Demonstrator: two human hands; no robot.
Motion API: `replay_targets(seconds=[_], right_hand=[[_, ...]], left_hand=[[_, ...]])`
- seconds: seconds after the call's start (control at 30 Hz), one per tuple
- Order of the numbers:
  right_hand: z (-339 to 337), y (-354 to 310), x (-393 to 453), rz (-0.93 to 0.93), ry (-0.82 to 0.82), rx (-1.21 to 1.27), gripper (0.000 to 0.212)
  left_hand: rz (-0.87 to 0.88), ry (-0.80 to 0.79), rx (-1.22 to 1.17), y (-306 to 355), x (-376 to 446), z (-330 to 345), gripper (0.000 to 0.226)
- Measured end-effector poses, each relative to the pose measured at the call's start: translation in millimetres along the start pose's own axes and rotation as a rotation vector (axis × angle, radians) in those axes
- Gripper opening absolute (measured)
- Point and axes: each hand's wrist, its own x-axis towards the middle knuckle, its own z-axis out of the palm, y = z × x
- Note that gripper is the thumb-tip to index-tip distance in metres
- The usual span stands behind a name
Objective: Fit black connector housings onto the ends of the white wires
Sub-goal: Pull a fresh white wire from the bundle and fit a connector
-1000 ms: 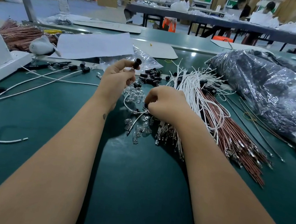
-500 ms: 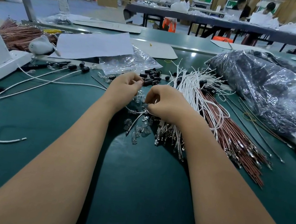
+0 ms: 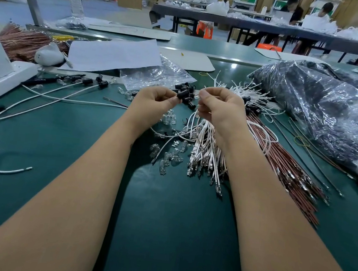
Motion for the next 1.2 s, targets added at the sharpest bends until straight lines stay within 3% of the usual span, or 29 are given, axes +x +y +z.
replay_targets(seconds=[0.27,0.53,0.97,1.2], right_hand=[[-0.2,-2.7,-1.9,-0.022,0.0,0.09,0.008],[1.5,-0.5,-4.0,-0.026,-0.033,-0.042,0.01],[1.8,-0.2,-1.6,0.098,-0.055,0.067,0.012],[1.5,4.3,-1.5,0.028,-0.045,-0.084,0.017]], left_hand=[[0.014,-0.028,-0.008,-0.5,0.8,2.0,0.014],[0.044,-0.057,0.06,-1.1,-0.1,3.6,0.007],[0.169,0.084,0.101,4.4,-2.8,6.2,0.012],[0.144,0.028,0.133,5.3,-4.6,2.4,0.012]])
